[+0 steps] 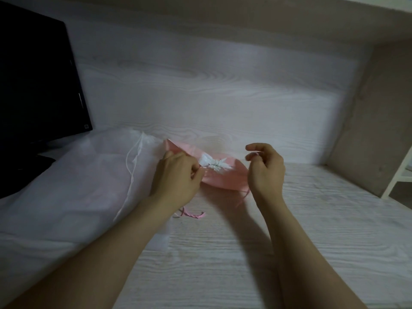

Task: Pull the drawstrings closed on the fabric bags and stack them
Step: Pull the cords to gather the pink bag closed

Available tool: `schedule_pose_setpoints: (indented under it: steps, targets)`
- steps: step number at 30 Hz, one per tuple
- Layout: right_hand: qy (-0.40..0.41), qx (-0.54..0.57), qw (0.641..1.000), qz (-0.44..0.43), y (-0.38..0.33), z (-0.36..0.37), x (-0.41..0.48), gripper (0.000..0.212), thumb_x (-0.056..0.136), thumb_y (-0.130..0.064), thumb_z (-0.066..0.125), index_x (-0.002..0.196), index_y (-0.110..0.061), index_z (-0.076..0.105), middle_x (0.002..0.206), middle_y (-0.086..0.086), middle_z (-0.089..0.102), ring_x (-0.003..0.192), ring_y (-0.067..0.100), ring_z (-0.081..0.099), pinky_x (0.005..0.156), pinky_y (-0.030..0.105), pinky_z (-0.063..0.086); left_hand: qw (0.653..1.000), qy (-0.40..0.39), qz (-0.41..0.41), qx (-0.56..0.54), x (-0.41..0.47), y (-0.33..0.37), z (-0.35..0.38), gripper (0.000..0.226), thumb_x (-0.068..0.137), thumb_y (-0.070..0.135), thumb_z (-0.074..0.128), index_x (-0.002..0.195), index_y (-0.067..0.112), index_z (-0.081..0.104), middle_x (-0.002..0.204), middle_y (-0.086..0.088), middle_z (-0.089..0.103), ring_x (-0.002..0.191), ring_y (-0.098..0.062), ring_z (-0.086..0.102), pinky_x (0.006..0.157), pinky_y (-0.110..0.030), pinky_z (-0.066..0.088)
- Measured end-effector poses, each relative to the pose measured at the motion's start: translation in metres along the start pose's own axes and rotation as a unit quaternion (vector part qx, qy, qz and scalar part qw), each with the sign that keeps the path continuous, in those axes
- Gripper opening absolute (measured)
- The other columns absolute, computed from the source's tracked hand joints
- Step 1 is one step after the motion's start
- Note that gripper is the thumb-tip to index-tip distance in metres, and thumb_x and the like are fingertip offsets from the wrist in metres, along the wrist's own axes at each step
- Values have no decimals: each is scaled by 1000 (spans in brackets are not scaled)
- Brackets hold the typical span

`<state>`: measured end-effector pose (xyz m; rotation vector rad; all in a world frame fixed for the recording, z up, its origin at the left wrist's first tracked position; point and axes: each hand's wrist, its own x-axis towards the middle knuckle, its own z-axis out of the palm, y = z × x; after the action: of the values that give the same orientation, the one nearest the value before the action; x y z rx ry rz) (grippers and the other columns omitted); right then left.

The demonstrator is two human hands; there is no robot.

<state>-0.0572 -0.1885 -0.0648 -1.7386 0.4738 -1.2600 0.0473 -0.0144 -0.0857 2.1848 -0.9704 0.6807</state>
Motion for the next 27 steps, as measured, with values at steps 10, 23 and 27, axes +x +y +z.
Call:
schedule_pose_setpoints:
  steps: [10, 23, 27]
  targets:
    - [-8, -232, 936, -265, -1, 3, -9, 14, 79, -35, 61, 89, -25, 67, 92, -4, 56, 96, 24, 53, 84, 40, 38, 998, -30, -25, -48, -6, 13, -11, 18, 95, 35, 62, 85, 26, 73, 72, 10, 71, 77, -24, 69, 71, -39, 59]
    - [-65, -373, 885, -272, 4, 10, -10, 29, 65, -2, 65, 88, -17, 63, 78, 3, 65, 63, 34, 58, 59, 36, 42, 998, 14, -18, -65, -1, 13, -18, 10, 91, 29, 74, 82, 31, 80, 67, 10, 64, 70, -18, 64, 80, -32, 57]
    - [-52, -359, 901, -239, 8, 11, -9, 29, 71, -3, 64, 97, -14, 61, 89, 7, 62, 68, 37, 57, 64, 43, 49, 994, -38, -50, -93, -1, 17, -25, 16, 95, 26, 71, 82, 28, 80, 48, 9, 62, 52, -10, 64, 67, -31, 59]
